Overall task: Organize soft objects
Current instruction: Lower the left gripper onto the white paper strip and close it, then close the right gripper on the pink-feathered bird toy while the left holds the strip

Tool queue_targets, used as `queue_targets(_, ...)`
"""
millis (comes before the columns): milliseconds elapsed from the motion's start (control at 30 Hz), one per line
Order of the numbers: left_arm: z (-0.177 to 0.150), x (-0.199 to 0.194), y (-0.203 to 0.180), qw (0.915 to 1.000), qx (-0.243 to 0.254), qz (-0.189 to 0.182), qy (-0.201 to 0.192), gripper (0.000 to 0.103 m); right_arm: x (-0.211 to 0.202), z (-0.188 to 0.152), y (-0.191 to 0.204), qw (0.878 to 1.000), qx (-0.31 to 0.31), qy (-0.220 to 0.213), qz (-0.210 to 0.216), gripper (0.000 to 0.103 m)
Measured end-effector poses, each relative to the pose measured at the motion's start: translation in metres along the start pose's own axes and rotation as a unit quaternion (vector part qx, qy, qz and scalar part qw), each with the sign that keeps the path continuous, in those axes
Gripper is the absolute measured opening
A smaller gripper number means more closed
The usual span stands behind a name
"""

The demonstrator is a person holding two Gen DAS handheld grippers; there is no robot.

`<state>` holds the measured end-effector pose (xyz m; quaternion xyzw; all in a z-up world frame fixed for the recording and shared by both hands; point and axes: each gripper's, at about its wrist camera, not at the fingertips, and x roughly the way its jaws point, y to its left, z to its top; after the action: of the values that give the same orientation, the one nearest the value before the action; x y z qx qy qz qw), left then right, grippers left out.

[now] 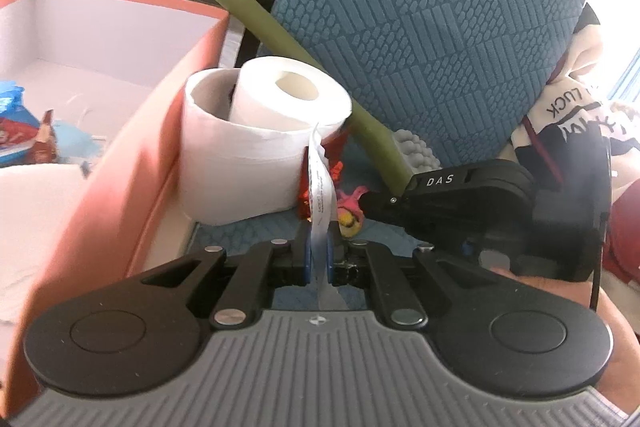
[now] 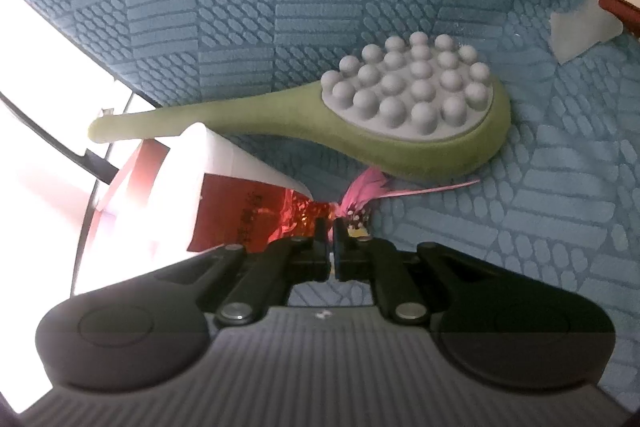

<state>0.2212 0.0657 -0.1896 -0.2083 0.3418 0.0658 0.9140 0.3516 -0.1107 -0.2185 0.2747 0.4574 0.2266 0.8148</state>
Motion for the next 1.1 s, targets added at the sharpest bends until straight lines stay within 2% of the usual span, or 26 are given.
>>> queue_targets(167,-0.001,-0.007,0.004,0.9999,0.002,0.012,0.004,0.008,0.002,-0.004,0.002,1.000,-0.025,0.003,-0.007,0.010)
queue_targets(233,-0.002,-0.008,0.007,0.9999,0.000,0.014,0.005,0.008,0.006,-0.007,0.006,0.999,-0.046,0.005,-0.018,0.015)
queue_targets(267,-0.002,-0.009,0.008,0.9999,-0.002,0.015,0.005,0.008,0.007,-0.008,0.006,0.998,-0.051,0.006,-0.021,0.029)
queue_targets(300,-0.003,-0.010,0.009,0.9998,-0.003,0.017,0.006,0.008,0.008,-0.009,0.006,0.998,-0.054,0.006,-0.024,0.047)
queue_targets(367,-0.004,-0.010,0.010,0.9998,-0.004,0.019,0.008,0.008,0.008,-0.008,0.008,0.998,-0.057,0.004,-0.023,0.056)
queue_targets(667,-0.006,-0.005,0.015,0.9995,-0.005,0.027,0.013,0.008,0.021,-0.011,0.013,0.996,-0.080,0.011,-0.041,0.053)
queue_targets(800,-0.007,-0.004,0.016,0.9994,-0.005,0.030,0.015,0.008,0.031,-0.017,0.029,0.988,-0.140,0.008,-0.069,0.052)
queue_targets(833,-0.007,-0.004,0.017,0.9994,-0.005,0.031,0.015,0.008,0.033,-0.020,0.032,0.985,-0.155,0.007,-0.075,0.051)
queue_targets(933,-0.008,-0.006,0.017,0.9993,-0.006,0.034,0.016,0.008,0.037,-0.026,0.040,0.978,-0.187,0.004,-0.090,0.035)
queue_targets(1033,-0.009,-0.008,0.015,0.9993,-0.004,0.035,0.016,0.008,0.040,-0.030,0.045,0.971,-0.215,0.004,-0.109,0.033)
queue_targets(1100,-0.010,-0.011,0.014,0.9989,-0.001,0.043,0.019,0.008,0.040,-0.029,0.046,0.971,-0.214,0.009,-0.107,0.033)
